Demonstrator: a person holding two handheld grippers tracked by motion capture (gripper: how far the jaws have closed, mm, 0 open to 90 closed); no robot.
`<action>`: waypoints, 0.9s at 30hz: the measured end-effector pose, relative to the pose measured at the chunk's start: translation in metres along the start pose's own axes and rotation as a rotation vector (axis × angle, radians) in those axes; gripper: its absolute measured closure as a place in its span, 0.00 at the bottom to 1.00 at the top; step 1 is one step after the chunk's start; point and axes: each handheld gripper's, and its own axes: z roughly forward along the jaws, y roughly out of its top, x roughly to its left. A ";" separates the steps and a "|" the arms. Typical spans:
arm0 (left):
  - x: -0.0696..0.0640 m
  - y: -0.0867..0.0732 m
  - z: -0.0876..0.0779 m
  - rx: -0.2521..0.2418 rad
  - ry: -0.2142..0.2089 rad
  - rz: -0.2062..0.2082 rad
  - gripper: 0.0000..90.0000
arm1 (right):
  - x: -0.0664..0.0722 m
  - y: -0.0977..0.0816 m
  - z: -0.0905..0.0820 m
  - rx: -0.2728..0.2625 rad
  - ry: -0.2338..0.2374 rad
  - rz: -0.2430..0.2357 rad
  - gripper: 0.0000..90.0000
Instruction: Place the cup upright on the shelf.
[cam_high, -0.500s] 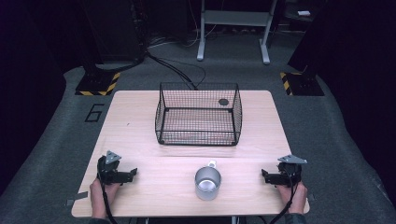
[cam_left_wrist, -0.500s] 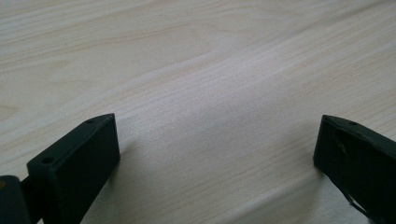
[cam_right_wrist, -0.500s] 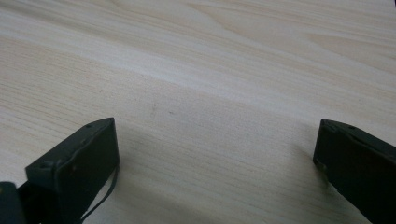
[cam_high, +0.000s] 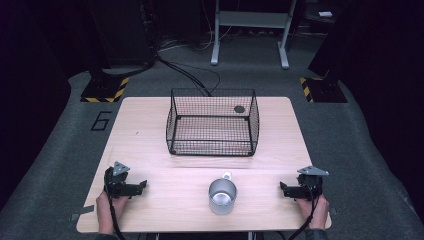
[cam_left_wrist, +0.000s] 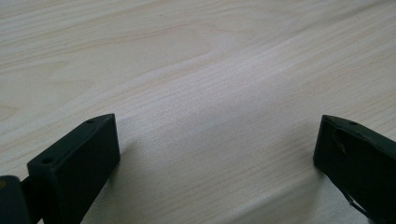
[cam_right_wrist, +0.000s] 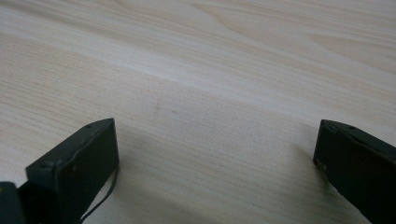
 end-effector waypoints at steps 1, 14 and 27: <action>0.000 0.000 0.000 0.005 -0.002 0.000 0.00 | -0.001 0.000 0.000 0.001 0.005 -0.019 0.00; 0.000 0.000 0.000 0.004 -0.002 0.000 0.00 | 0.006 0.003 -0.013 -0.034 0.083 -0.022 0.00; 0.000 0.000 -0.001 0.008 -0.003 0.002 0.00 | 0.029 0.021 -0.034 -0.084 0.160 -0.069 0.00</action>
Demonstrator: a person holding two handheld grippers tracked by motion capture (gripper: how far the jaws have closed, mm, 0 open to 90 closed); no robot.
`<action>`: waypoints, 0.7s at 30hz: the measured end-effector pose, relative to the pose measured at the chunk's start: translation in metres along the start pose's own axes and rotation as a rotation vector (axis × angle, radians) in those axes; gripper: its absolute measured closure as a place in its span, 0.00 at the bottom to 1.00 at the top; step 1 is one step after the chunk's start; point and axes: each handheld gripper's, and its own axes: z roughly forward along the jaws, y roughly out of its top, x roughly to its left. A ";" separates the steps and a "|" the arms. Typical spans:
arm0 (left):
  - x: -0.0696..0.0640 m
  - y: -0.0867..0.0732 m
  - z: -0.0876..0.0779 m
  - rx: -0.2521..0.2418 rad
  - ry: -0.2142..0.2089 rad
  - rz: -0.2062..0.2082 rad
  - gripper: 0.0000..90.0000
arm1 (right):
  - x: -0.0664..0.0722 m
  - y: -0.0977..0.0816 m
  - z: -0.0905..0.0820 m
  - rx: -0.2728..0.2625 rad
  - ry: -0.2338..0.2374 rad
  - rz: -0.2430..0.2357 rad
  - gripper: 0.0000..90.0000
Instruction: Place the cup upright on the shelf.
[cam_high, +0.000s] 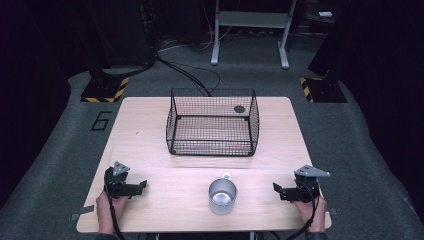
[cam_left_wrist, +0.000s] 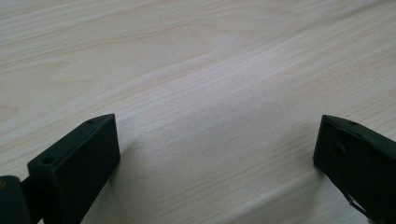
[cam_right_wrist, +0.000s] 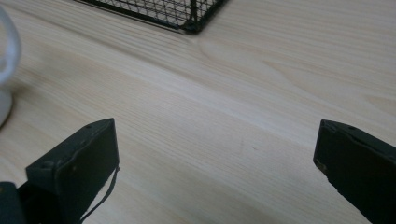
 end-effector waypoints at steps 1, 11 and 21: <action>0.000 0.000 0.000 -0.006 0.002 -0.001 0.00 | 0.002 0.002 -0.001 -0.003 0.009 -0.007 0.00; 0.000 0.000 0.001 -0.011 0.003 -0.002 0.00 | 0.031 0.021 -0.012 -0.050 0.090 -0.068 0.00; 0.000 0.000 0.000 -0.004 0.002 -0.001 0.00 | 0.065 0.040 -0.018 -0.091 0.204 -0.142 0.00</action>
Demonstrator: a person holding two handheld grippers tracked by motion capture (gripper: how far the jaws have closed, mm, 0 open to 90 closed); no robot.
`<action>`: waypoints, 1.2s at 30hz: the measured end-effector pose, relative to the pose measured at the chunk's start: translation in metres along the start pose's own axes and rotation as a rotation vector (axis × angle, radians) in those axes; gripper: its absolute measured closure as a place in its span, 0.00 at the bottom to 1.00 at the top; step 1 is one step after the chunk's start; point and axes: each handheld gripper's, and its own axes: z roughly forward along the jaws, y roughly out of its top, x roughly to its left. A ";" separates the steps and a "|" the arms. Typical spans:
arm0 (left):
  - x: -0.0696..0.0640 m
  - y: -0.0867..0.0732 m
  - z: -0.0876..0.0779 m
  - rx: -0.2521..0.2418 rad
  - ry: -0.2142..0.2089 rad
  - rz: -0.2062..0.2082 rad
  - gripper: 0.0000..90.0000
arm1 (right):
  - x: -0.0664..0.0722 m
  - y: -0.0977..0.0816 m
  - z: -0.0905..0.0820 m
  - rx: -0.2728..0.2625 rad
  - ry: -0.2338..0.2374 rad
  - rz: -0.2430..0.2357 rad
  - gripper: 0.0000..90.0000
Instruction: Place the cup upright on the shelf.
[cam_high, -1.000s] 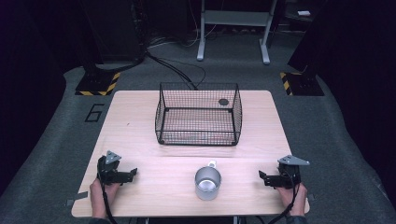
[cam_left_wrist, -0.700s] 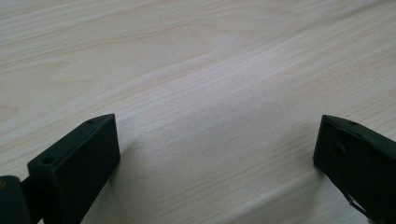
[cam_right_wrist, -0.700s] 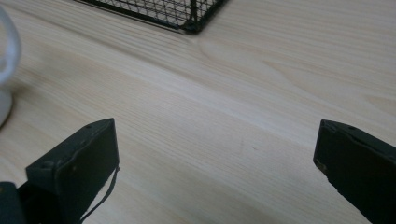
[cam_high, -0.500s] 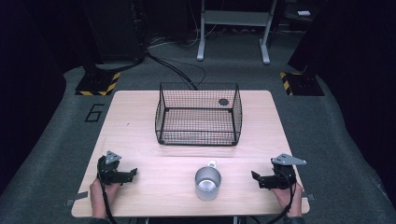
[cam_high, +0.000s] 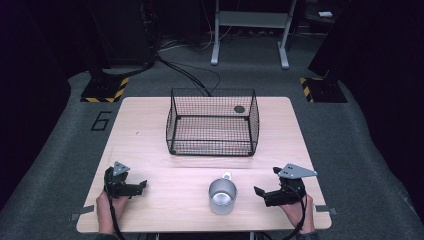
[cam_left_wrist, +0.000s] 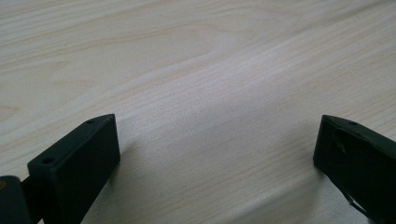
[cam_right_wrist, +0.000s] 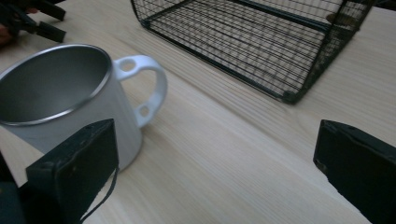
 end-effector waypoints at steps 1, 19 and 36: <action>0.000 0.000 0.000 -0.001 0.000 0.000 0.00 | 0.003 0.002 0.001 0.001 0.011 -0.008 0.00; 0.000 0.000 0.000 -0.005 0.001 -0.001 0.00 | 0.048 0.026 0.025 -0.018 0.188 -0.106 0.00; 0.000 0.000 0.000 -0.005 0.001 -0.001 0.00 | 0.076 0.031 0.056 0.016 0.271 -0.188 0.00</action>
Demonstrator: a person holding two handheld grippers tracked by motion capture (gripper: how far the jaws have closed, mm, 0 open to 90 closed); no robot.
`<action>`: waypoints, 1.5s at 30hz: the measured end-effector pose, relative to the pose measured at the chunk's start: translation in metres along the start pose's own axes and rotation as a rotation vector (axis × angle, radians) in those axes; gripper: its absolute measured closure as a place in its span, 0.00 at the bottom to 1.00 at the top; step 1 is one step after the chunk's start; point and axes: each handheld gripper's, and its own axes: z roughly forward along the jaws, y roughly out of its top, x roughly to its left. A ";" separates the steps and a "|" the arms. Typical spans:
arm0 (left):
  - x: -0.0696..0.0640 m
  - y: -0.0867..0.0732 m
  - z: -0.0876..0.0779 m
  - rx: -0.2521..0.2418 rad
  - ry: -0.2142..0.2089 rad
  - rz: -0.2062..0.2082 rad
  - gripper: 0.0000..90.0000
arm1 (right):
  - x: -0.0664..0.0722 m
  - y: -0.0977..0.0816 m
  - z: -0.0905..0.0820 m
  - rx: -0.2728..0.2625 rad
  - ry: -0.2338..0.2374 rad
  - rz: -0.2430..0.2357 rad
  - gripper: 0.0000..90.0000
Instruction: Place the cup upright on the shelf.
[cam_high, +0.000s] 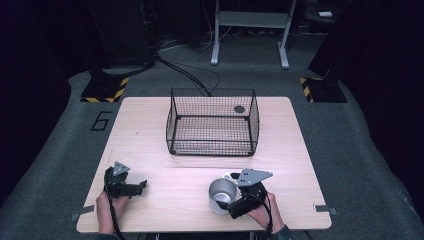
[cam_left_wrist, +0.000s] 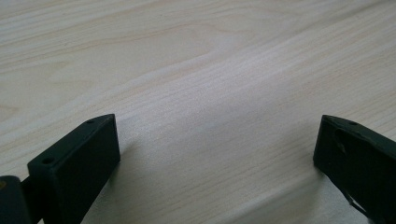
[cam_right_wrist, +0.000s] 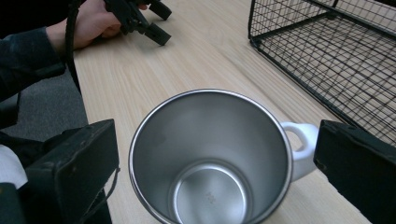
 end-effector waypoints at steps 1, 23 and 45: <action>0.000 0.000 0.000 -0.001 0.000 0.000 0.00 | 0.000 0.000 0.000 0.000 0.000 0.000 0.00; 0.000 0.000 0.000 0.000 0.000 0.000 0.00 | 0.003 -0.001 0.017 0.042 -0.004 -0.055 0.00; 0.000 0.000 0.000 0.000 0.000 0.000 0.00 | 0.007 -0.003 0.020 0.060 -0.048 -0.095 0.05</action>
